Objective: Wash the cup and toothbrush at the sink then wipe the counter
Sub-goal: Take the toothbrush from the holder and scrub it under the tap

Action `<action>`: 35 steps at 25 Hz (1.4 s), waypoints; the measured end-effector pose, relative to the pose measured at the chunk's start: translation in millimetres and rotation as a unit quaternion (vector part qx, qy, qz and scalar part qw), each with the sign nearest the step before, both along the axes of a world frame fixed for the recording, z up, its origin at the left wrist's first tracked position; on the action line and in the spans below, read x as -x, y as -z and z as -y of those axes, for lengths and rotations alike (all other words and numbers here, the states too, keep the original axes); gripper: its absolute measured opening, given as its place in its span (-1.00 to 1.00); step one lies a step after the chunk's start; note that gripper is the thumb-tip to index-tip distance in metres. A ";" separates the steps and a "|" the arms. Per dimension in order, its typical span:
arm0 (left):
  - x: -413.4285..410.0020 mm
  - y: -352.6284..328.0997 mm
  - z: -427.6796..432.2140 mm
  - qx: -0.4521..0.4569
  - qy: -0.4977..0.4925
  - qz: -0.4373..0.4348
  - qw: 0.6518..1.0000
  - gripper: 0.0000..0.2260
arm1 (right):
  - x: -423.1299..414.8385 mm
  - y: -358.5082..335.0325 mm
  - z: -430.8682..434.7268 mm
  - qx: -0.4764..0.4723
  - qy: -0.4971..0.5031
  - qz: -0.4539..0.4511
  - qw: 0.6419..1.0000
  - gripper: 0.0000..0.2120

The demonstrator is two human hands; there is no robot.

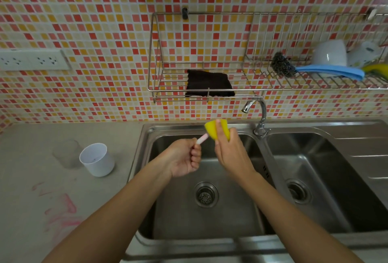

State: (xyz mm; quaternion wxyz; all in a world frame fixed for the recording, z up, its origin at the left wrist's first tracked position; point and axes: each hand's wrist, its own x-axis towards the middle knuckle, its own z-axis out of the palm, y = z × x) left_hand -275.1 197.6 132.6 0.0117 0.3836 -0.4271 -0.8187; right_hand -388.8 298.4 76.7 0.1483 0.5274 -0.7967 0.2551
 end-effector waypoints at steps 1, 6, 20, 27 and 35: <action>0.3 -0.1 -2.1 0.077 0.008 0.008 0.997 -0.63 | 0.2 -2.5 0.6 0.003 0.006 0.010 1.000 -0.45; -3.5 32.9 0.8 0.770 0.108 0.080 0.624 -0.71 | -1.3 2.7 -2.8 -0.019 0.002 0.032 0.999 -0.44; -5.7 69.2 20.1 0.958 0.052 -0.027 0.280 -0.80 | -7.1 13.6 -14.9 -0.044 0.011 0.063 0.997 -0.45; -4.1 71.0 28.0 0.962 0.068 -0.060 0.256 -0.78 | -5.8 11.0 -16.7 -0.057 -0.022 0.082 0.995 -0.47; 12.9 78.6 15.7 0.950 0.075 -0.085 0.290 -0.77 | 4.9 22.3 -27.9 -0.038 -0.007 0.117 0.992 -0.46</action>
